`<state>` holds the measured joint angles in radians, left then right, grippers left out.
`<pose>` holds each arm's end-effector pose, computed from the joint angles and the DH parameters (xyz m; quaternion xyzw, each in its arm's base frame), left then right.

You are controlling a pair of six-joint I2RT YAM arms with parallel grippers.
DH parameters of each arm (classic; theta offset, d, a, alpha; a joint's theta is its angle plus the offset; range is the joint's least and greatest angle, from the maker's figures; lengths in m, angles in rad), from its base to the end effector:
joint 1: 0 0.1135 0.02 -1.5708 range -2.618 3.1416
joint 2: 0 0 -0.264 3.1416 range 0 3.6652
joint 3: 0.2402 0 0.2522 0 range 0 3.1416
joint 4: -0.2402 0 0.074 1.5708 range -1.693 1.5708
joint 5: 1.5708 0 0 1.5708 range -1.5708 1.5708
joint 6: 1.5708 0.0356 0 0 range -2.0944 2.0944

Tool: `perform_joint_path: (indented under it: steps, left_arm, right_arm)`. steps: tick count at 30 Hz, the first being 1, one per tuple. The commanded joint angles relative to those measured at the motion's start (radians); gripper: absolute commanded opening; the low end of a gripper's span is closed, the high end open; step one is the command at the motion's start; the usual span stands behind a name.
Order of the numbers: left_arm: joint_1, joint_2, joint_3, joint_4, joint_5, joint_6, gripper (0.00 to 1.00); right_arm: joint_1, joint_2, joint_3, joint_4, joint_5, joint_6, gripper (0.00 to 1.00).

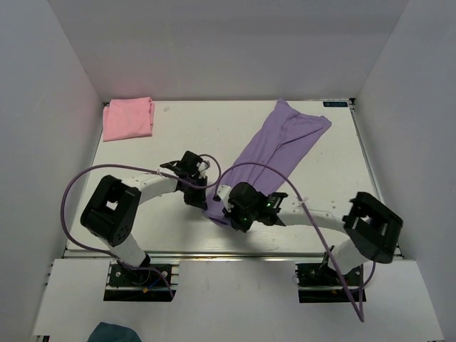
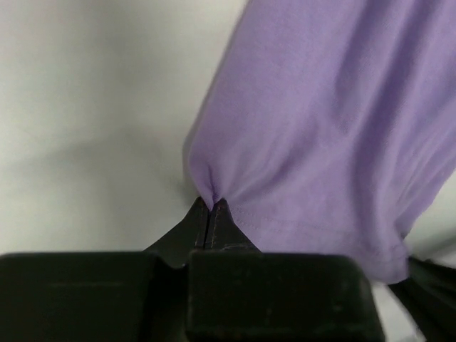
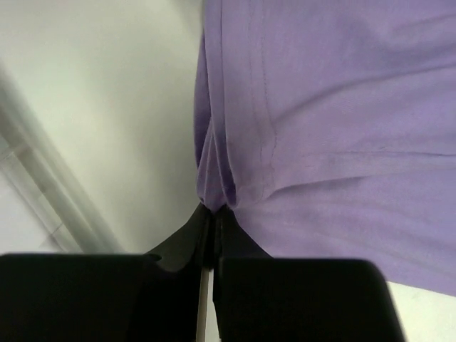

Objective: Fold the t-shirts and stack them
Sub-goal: Grab the bottom of the folded rectangular tshirt with both arms

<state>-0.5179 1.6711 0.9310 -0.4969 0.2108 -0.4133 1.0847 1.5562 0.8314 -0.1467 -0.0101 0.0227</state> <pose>0.2599 -0.1567 0.1525 0.0687 0.9784 -0.1669 0.1010 0.1444 0.2741 0.1761 -0.4772 0.8092 0.1842 0.2889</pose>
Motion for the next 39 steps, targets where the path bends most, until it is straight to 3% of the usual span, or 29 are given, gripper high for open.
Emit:
perform_joint_path:
  steps: [1,3,5,11,18,22,29,39]
  left_arm:
    - [-0.021,-0.079,-0.09,-0.016,0.212,0.017,0.0]
    - [-0.048,-0.068,-0.17,0.036,0.409,0.045,0.0]
    - [-0.077,-0.034,-0.187,0.077,0.505,0.059,0.0]
    - [-0.212,-0.005,-0.009,-0.114,0.388,0.097,0.0]
    - [-0.212,-0.05,0.156,-0.161,0.273,0.097,0.0]
    - [-0.186,0.018,0.291,-0.186,0.21,0.07,0.0]
    - [-0.162,0.145,0.506,-0.201,0.052,0.001,0.0]
    - [-0.096,0.352,0.745,-0.184,0.111,-0.042,0.0]
  right_arm:
    - [0.014,-0.119,-0.038,-0.187,-0.188,-0.006,0.0]
    - [0.011,-0.183,-0.064,-0.244,-0.202,0.052,0.0]
    - [0.006,-0.22,-0.101,-0.293,-0.227,0.092,0.0]
    - [0.014,-0.28,-0.152,-0.352,-0.209,0.187,0.0]
    - [0.0,-0.384,-0.196,-0.235,-0.108,0.214,0.0]
    - [-0.019,-0.401,-0.172,-0.254,0.1,0.25,0.0]
    - [-0.129,-0.387,-0.164,-0.134,0.226,0.286,0.0]
    - [-0.327,-0.309,-0.042,-0.079,0.222,0.169,0.0]
